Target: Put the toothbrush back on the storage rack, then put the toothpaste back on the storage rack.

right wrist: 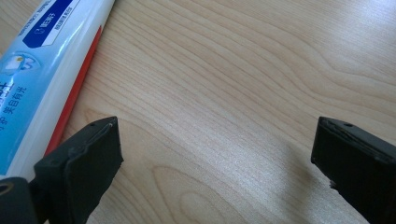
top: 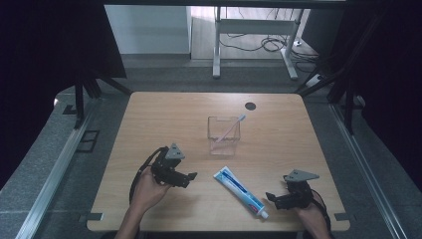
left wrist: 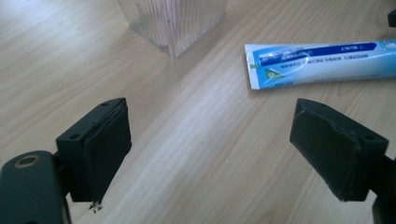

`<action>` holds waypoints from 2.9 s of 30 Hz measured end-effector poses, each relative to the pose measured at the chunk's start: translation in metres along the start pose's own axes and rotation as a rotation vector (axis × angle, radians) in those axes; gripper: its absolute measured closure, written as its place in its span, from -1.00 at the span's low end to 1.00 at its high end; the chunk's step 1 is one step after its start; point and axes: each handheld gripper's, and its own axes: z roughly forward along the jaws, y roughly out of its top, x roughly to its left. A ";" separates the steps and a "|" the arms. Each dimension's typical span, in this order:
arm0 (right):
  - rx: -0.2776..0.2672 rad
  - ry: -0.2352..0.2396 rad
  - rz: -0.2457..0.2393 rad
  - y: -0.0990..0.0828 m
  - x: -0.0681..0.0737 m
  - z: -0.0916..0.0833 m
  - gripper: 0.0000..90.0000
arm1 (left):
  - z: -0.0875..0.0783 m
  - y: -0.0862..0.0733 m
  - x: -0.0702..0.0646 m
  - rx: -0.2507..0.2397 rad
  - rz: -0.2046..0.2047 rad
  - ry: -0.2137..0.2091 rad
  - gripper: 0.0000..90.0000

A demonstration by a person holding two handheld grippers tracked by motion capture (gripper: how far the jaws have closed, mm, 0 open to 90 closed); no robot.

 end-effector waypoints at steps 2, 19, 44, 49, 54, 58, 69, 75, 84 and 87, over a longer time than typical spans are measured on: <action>0.000 0.001 -0.001 0.000 0.000 0.000 -0.95 | 0.000 -0.006 -0.001 -0.012 -0.021 -0.008 -0.72; -0.001 0.004 -0.006 0.000 0.002 0.000 -0.95 | 0.008 -0.046 -0.010 -0.005 0.017 0.039 -0.72; 0.007 0.030 -0.021 0.005 0.006 -0.003 -0.96 | 0.006 -0.068 -0.002 -0.052 -0.073 0.011 -0.71; -0.011 0.051 -0.037 0.012 0.007 -0.008 -0.96 | 0.005 -0.072 -0.003 -0.060 -0.082 -0.001 -0.72; -0.006 0.089 -0.025 0.019 0.008 -0.012 -0.97 | 0.006 -0.073 -0.005 -0.056 -0.066 -0.001 -0.71; 0.036 0.123 -0.026 0.021 0.012 -0.011 -0.96 | 0.006 -0.074 -0.007 -0.056 -0.054 0.003 -0.72; 0.090 0.181 -0.002 0.037 0.024 -0.016 -0.75 | 0.006 -0.075 -0.006 -0.055 -0.048 0.007 -0.71; 0.094 0.203 -0.036 0.047 0.036 -0.020 -0.17 | 0.006 -0.074 -0.007 -0.063 -0.039 0.002 -0.71; 0.065 0.307 -0.126 0.052 0.052 -0.015 0.67 | 0.005 -0.073 -0.009 -0.070 -0.028 -0.009 -0.71; 0.059 0.337 -0.154 0.053 0.057 -0.011 0.79 | 0.006 -0.073 -0.009 -0.069 -0.025 -0.010 -0.71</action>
